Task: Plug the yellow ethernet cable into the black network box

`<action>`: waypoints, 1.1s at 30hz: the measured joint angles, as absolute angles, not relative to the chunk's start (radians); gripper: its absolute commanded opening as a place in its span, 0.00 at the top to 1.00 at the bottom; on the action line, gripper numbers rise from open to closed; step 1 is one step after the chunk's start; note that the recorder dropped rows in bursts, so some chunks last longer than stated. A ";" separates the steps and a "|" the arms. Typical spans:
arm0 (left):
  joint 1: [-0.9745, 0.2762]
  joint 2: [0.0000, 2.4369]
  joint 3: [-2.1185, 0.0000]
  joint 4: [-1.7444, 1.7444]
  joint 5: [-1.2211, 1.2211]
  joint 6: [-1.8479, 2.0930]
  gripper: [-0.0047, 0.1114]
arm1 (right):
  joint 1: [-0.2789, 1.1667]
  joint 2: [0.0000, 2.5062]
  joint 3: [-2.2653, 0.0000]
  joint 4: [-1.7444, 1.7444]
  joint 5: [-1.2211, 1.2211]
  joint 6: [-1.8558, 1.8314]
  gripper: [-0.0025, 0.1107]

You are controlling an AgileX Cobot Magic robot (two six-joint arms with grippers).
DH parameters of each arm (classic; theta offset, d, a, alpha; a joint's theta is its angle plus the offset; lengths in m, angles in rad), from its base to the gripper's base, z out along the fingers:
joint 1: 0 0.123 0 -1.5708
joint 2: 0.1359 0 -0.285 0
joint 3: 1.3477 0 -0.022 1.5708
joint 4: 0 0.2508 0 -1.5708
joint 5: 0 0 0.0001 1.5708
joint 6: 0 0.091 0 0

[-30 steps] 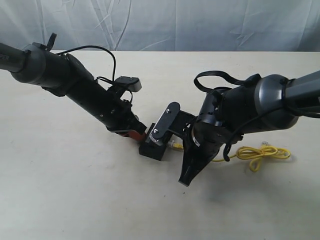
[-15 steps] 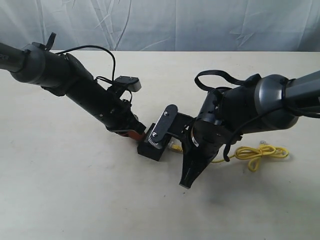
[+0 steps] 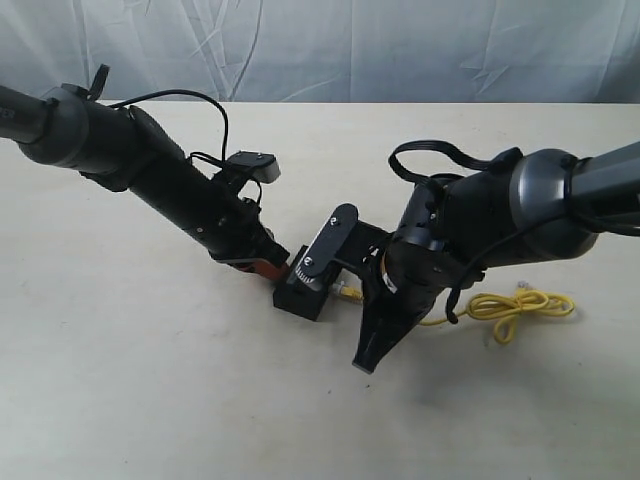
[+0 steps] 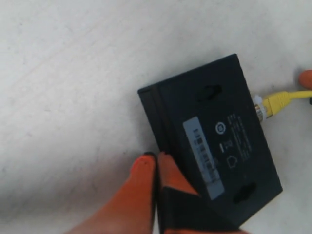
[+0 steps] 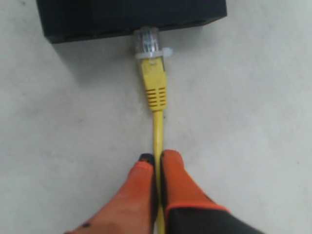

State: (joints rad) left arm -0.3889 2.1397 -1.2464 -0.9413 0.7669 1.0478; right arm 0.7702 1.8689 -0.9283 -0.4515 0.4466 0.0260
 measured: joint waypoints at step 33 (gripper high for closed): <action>-0.395 2.136 -1.249 -0.884 0.734 1.069 0.96 | 0.770 1.867 -0.928 -0.519 0.445 0.028 0.99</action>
